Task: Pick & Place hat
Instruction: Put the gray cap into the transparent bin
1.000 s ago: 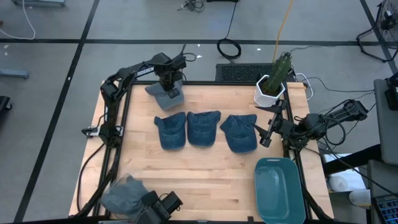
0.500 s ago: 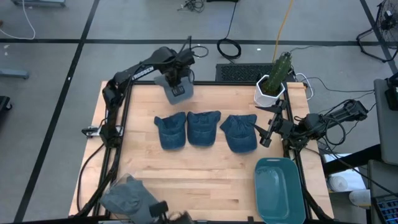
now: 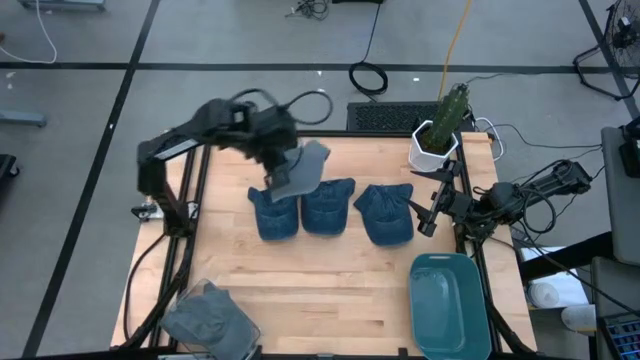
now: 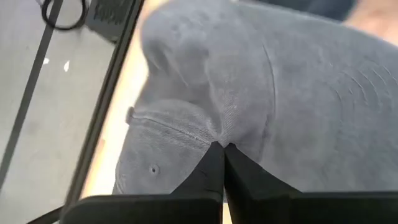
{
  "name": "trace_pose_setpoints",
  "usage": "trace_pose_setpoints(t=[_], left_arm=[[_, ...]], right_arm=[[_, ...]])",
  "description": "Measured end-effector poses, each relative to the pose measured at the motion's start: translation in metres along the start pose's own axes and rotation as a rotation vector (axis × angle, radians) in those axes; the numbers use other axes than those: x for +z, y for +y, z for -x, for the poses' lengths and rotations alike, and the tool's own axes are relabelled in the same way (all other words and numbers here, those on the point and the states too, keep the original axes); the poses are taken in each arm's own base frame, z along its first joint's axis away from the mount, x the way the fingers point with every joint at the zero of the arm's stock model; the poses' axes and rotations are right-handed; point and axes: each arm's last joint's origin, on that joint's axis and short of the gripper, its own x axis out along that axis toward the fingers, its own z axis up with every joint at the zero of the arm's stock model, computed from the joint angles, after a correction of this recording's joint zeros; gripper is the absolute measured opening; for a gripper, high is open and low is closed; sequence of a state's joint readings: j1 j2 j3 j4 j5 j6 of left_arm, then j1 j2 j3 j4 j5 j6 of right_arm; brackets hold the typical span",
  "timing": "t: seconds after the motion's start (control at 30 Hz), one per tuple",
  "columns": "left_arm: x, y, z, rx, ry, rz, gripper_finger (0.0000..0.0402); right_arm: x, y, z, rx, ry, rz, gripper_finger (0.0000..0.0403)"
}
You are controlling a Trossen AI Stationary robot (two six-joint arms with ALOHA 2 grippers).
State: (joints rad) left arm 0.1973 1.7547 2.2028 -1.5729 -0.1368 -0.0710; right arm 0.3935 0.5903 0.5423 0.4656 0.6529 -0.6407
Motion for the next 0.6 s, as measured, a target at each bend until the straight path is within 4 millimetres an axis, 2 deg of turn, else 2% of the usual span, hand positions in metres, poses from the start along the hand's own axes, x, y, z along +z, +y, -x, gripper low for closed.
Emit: trace_pose_setpoints(t=[0.13, 0.33, 0.47, 0.6], left_arm=[[-0.018, -0.030, 0.035, -0.032, -0.090, -0.020, 0.0000], [-0.041, -0.076, 0.064, -0.079, -0.163, -0.032, 0.0000], [-0.057, -0.113, 0.066, -0.130, -0.141, -0.078, 0.0000], [-0.084, -0.151, 0.056, -0.193, -0.033, -0.149, 0.0000]], right_arm=[[0.000, 0.000, 0.000, 0.000, 0.000, 0.000, 0.0279], [0.000, 0.000, 0.000, 0.000, 0.000, 0.000, 0.0279], [0.000, 0.000, 0.000, 0.000, 0.000, 0.000, 0.0279], [0.000, 0.000, 0.000, 0.000, 0.000, 0.000, 0.0279]])
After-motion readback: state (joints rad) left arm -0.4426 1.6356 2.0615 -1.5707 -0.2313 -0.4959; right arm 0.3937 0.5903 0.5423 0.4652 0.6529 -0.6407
